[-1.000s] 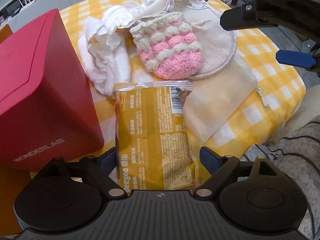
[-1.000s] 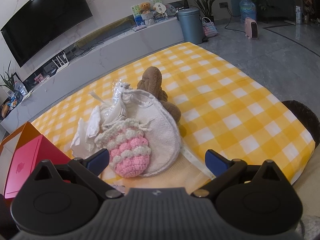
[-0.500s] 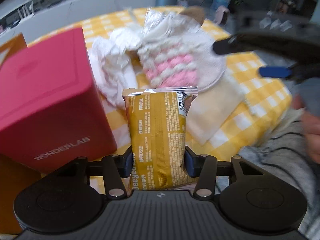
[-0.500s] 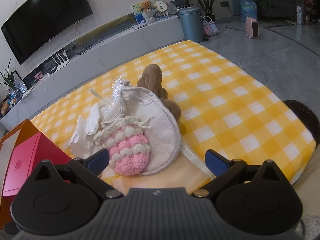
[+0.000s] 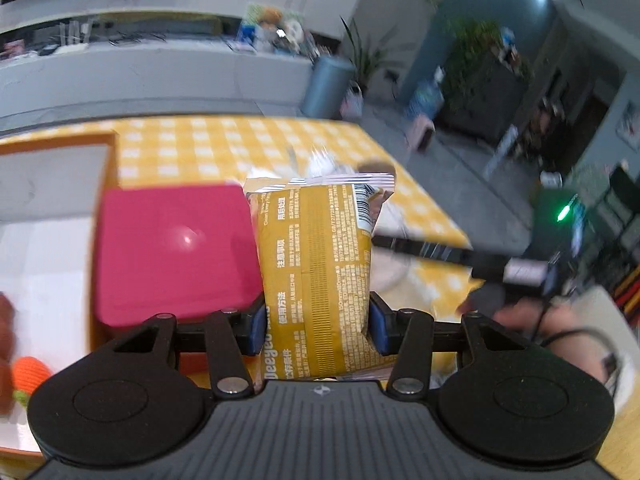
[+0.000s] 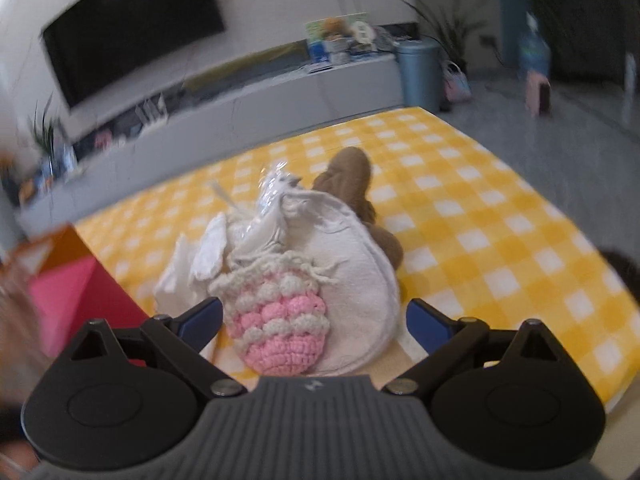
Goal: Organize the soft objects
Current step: 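Lift the packet toward the white box with the left tool while the right tool nears the pink pouch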
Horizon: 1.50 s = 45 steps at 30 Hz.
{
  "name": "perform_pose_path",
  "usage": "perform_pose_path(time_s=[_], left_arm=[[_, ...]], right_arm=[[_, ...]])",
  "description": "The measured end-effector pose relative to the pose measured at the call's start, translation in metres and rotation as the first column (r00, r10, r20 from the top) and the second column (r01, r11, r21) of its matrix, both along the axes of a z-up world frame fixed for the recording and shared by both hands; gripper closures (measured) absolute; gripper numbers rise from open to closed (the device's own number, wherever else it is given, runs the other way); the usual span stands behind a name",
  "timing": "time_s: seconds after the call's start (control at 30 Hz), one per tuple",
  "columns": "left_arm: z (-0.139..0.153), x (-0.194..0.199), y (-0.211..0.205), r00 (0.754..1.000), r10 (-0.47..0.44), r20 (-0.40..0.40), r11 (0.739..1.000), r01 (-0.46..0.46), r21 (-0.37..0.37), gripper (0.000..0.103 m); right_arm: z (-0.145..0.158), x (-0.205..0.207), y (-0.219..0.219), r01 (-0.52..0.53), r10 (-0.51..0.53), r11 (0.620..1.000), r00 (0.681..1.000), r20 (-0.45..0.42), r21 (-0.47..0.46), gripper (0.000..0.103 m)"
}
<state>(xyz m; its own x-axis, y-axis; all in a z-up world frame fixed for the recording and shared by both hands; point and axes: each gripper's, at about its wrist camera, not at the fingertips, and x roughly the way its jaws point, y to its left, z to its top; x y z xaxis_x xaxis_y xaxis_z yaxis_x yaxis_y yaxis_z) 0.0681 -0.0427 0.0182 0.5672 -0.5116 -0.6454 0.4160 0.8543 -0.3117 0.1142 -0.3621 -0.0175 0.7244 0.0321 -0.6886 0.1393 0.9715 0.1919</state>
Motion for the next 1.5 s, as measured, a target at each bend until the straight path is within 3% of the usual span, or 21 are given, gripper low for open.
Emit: perform_pose_path(time_s=[0.23,0.37,0.53,0.57,0.6,0.67,0.7,0.87,0.97,1.1,1.23,1.37,1.5], left_arm=[[0.013,-0.003,0.019,0.999,0.015,0.045,0.998,-0.012,-0.065,0.047],[0.012,-0.002,0.024,0.999,0.02,0.045,0.997,-0.016,-0.072,0.047],[0.007,0.002,0.036,0.999,0.038,0.031,0.996,-0.036,-0.076,0.047],[0.007,0.002,0.037,0.999,0.042,0.029,0.996,-0.04,-0.076,0.047],[0.007,0.003,0.036,0.999,0.045,0.025,0.996,-0.043,-0.075,0.047],[0.008,0.002,0.035,0.999,0.049,0.022,0.996,-0.047,-0.077,0.047],[0.008,0.002,0.036,0.998,0.051,0.022,0.996,-0.049,-0.079,0.047],[0.008,-0.003,0.039,0.998,0.057,0.027,0.996,-0.054,-0.072,0.047],[0.007,-0.003,0.04,0.997,0.071,0.01,0.995,-0.07,-0.073,0.047],[0.005,0.001,0.043,0.996,0.09,-0.003,0.994,-0.09,-0.062,0.047],[0.002,0.003,0.043,0.995,0.098,-0.024,0.993,-0.099,-0.058,0.047],[0.001,0.004,0.044,0.995,0.096,-0.027,0.993,-0.097,-0.06,0.047],[0.001,0.006,0.048,0.993,0.112,-0.04,0.99,-0.115,-0.079,0.047]], right_arm=[[-0.011,0.017,0.045,-0.148,0.146,0.976,0.989,-0.028,-0.162,0.006],[-0.032,0.033,0.064,-0.197,0.165,0.949,0.976,-0.143,-0.246,0.009],[-0.05,0.045,0.078,-0.233,0.171,0.917,0.963,-0.21,-0.324,0.009],[-0.053,0.047,0.08,-0.228,0.157,0.911,0.962,-0.224,-0.342,0.015],[-0.056,0.048,0.08,-0.23,0.151,0.907,0.96,-0.238,-0.354,0.031],[-0.058,0.047,0.077,-0.225,0.146,0.913,0.959,-0.244,-0.339,0.038],[-0.056,0.045,0.075,-0.222,0.147,0.92,0.959,-0.241,-0.322,0.048],[-0.037,0.024,0.066,-0.204,0.149,0.948,0.963,-0.226,-0.244,0.063],[-0.023,-0.001,0.064,-0.223,0.178,0.957,0.956,-0.234,-0.187,0.063],[-0.027,-0.022,0.061,-0.283,0.25,0.957,0.92,-0.303,-0.07,0.062],[-0.039,-0.011,0.063,-0.251,0.2,0.961,0.919,-0.341,-0.113,0.054],[-0.043,-0.001,0.07,-0.256,0.196,0.956,0.923,-0.331,-0.146,0.036],[-0.052,0.007,0.07,-0.233,0.176,0.964,0.921,-0.348,-0.13,0.028]])
